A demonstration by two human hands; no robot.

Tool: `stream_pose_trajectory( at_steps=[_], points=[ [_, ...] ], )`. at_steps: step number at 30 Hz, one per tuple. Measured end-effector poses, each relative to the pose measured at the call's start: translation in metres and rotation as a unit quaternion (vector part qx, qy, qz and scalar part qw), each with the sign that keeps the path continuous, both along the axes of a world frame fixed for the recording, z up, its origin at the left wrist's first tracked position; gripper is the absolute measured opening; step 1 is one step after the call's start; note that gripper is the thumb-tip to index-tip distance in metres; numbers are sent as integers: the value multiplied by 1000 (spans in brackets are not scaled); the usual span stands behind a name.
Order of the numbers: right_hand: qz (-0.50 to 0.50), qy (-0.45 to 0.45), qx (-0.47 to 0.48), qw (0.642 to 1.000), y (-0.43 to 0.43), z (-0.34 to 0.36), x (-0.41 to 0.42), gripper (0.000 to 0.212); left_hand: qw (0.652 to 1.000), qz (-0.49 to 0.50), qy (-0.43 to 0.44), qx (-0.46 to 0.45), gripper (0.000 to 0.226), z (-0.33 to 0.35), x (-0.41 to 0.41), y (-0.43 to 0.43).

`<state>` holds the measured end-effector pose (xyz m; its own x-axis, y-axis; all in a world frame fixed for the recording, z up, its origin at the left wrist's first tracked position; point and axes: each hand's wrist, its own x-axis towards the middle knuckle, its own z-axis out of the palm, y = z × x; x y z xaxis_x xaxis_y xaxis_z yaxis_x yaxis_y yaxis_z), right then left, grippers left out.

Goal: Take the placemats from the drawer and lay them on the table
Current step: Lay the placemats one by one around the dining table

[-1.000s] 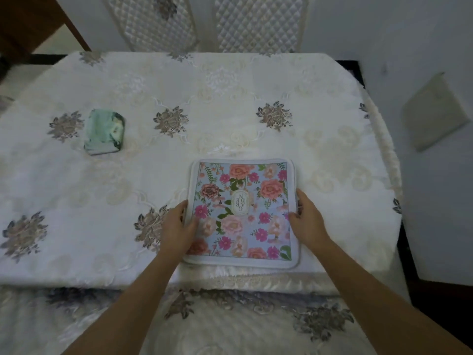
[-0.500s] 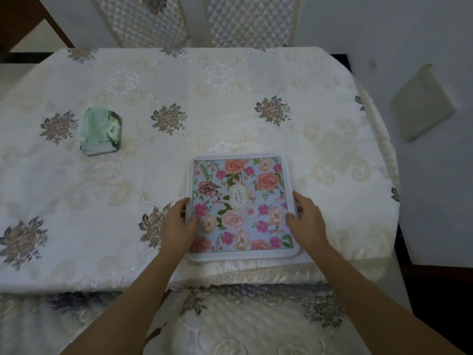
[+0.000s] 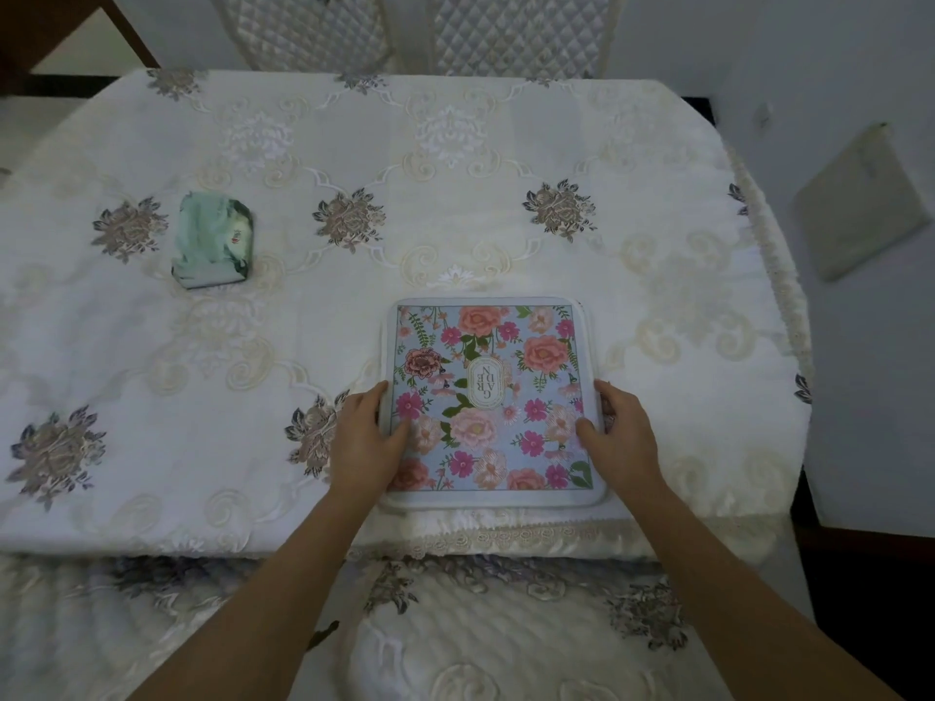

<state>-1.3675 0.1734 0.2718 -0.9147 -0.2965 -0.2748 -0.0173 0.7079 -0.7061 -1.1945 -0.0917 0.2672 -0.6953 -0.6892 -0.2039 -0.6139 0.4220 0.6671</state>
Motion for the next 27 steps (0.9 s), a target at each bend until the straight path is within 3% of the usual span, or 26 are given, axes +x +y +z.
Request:
stream_pose_trajectory(
  at_steps=[7, 13, 22, 27],
  points=[
    [-7, -9, -2, 1000, 2, 1, 6, 56, 1000, 16, -1, -21, 43, 6, 7, 11],
    [18, 46, 15, 999, 9, 7, 24, 48, 999, 41, 14, -8, 50, 5, 20, 19],
    [14, 7, 27, 1000, 17, 17, 27, 45, 988, 56, 32, 139, 48, 17, 26, 19],
    [24, -10, -25, 999, 22, 25, 36, 45, 976, 78, 74, 188, 49, 22, 37, 25]
  ],
)
